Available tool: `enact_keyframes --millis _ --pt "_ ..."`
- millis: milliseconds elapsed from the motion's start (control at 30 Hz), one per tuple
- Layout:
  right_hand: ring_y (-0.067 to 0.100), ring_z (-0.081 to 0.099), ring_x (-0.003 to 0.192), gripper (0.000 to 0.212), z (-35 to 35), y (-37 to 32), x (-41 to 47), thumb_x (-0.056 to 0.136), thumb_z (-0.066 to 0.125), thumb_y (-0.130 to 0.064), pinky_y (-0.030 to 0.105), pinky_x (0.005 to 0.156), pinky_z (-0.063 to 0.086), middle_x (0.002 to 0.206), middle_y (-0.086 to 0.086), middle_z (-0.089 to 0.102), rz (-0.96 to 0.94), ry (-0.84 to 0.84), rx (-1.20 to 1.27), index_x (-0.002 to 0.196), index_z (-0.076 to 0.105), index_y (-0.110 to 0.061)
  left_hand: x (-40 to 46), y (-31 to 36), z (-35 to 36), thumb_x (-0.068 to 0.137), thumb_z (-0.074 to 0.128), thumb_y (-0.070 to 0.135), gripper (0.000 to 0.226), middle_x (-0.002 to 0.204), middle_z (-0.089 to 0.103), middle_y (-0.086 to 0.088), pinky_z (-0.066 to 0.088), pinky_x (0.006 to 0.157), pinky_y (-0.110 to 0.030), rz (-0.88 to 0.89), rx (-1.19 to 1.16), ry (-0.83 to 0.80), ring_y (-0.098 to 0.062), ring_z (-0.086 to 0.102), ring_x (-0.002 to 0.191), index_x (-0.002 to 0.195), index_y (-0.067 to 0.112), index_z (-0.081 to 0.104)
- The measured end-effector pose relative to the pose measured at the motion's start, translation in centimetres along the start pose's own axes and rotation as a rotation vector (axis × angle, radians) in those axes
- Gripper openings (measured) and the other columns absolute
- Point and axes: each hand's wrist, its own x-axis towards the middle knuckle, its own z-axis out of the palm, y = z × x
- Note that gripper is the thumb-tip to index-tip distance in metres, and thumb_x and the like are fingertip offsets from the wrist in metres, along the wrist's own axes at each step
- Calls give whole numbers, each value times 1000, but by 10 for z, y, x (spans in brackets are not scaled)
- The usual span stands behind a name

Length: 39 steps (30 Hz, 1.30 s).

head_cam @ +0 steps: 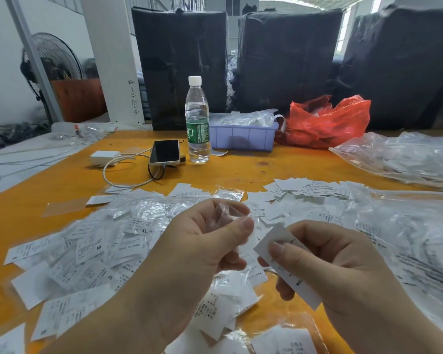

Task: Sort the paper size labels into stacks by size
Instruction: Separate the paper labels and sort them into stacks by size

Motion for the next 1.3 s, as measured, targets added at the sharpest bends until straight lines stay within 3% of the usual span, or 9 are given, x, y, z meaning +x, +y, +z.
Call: enact_keyframes --millis 200,300,500,700,800,967,1100,1233,1300 --pt "21 62 52 37 0 -1 0 59 69 -49 38 58 47 59 13 66 -2 -10 16 77 76 -18 2 -3 1 57 80 33 22 54 55 6 52 56 -24 -15 41 -5 -8 52 47 77 24 74" --pt "19 61 51 37 -1 -3 -1 58 68 -49 30 56 48 57 13 64 -28 -10 14 76 76 -18 3 -7 -3 71 83 35 16 59 60 9 52 59 -23 23 226 -11 -4 56 53 79 26 73" --pt "12 57 51 30 -1 -8 -5 66 68 -48 21 50 46 59 4 63 -152 6 15 78 76 -22 1 -8 -6 66 72 42 17 69 68 7 48 58 -15 81 510 -33 2 61 61 80 31 72" --pt "36 53 62 33 -7 -8 -3 77 66 -49 44 56 42 67 16 61 -253 23 -106 88 75 -20 0 -10 -6 68 72 38 18 59 59 10 44 58 -15 19 557 -169 -3 54 57 80 25 74" --pt "37 58 68 28 -8 -8 -1 77 65 -48 55 62 47 71 17 65 -206 -56 -191 85 76 -23 1 -14 -6 71 70 37 33 70 50 -18 38 71 -31 -12 539 -281 -14 47 68 88 8 70" --pt "27 62 67 15 -14 -12 1 83 64 -40 49 62 51 71 7 68 -206 -149 -415 84 75 -30 1 -11 -7 67 67 40 38 66 38 -9 27 67 -33 -84 500 -330 -17 35 64 79 4 63" --pt "26 63 69 16 -19 -13 3 83 63 -41 50 64 51 74 5 69 -182 -195 -442 85 74 -29 4 -8 -13 65 67 47 62 74 42 -18 35 68 -32 -140 511 -430 -19 39 69 101 -4 63" --pt "28 60 69 10 -21 -11 5 81 66 -41 50 62 51 74 4 68 -174 -197 -416 88 73 -36 4 -2 -13 70 63 41 28 59 44 4 40 57 -23 -199 456 -439 -11 41 56 78 16 72" --pt "31 56 64 14 -22 -9 6 79 69 -41 48 58 46 71 7 66 -160 -191 -363 92 71 -35 5 -2 -12 72 60 41 28 56 42 6 39 55 -22 -189 433 -406 -11 39 54 71 14 68"
